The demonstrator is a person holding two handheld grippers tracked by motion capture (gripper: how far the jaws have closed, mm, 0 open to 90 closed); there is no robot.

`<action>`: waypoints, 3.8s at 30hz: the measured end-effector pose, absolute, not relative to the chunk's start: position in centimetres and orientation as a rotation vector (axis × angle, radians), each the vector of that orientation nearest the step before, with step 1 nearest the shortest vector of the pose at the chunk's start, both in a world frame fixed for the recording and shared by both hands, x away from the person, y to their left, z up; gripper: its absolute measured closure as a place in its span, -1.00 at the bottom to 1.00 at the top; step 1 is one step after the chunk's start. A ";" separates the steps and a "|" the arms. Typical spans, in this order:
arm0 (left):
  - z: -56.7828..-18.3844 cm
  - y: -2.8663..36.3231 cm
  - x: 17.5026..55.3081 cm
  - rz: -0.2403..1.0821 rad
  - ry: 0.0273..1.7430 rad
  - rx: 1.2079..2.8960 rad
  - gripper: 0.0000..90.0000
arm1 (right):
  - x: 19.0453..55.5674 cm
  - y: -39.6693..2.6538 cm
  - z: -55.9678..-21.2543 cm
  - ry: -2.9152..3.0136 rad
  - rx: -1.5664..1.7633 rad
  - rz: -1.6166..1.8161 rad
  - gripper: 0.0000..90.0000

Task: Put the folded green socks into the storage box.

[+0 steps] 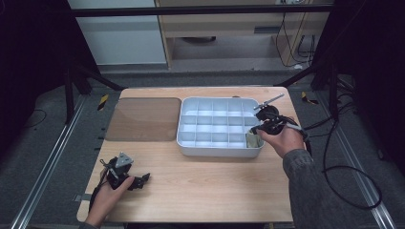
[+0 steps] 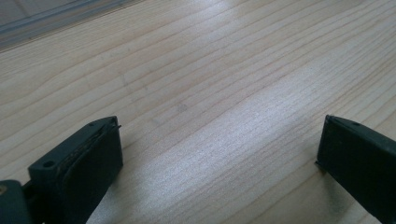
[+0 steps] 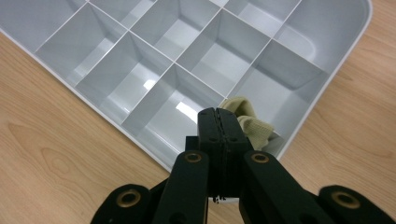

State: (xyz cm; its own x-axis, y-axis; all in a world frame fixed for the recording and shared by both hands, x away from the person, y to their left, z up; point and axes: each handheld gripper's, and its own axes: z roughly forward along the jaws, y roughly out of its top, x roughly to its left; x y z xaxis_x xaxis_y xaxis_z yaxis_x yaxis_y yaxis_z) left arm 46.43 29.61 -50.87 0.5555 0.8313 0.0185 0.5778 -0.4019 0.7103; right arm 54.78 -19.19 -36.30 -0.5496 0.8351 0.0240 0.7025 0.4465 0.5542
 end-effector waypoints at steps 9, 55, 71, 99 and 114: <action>-50.9 29.6 46.4 0.493 1.126 2.128 -1.00 | 55.3 -17.7 -37.4 2.477 1.296 0.706 1.00; -50.9 29.6 46.4 0.492 1.124 2.129 -1.00 | 58.2 -19.8 -42.0 2.437 1.481 0.544 1.00; -50.9 29.6 46.4 0.491 1.124 2.128 -1.00 | 58.4 -19.3 -43.2 2.482 1.497 0.490 1.00; -50.9 29.6 46.4 0.491 1.123 2.129 -1.00 | 58.5 -19.2 -43.3 2.497 1.513 0.527 1.00; -50.9 29.6 46.4 0.490 1.123 2.131 -1.00 | 57.7 -20.4 -40.1 2.414 1.468 0.655 1.00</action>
